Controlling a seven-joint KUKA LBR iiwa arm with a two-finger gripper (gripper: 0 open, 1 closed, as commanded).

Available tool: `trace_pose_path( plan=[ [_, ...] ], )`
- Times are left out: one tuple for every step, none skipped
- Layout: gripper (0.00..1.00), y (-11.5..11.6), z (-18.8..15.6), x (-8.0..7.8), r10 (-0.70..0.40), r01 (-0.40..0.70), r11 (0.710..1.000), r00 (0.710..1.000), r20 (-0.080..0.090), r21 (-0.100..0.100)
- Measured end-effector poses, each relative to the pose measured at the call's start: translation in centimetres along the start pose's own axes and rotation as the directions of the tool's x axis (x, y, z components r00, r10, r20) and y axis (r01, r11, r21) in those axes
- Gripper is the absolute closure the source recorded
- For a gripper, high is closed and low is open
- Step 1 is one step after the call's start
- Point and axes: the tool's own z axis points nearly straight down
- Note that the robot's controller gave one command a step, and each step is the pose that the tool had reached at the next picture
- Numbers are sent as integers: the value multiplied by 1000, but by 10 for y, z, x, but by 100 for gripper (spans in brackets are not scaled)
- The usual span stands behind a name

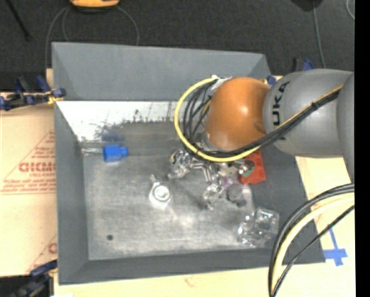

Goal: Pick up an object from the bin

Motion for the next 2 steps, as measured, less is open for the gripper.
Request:
trace_pose_path(
  plan=[
    [0,-28,10,1,-385,385,923,923,5,18],
    [0,-19,-103,-23,-273,273,962,962,2,16]
  ],
)
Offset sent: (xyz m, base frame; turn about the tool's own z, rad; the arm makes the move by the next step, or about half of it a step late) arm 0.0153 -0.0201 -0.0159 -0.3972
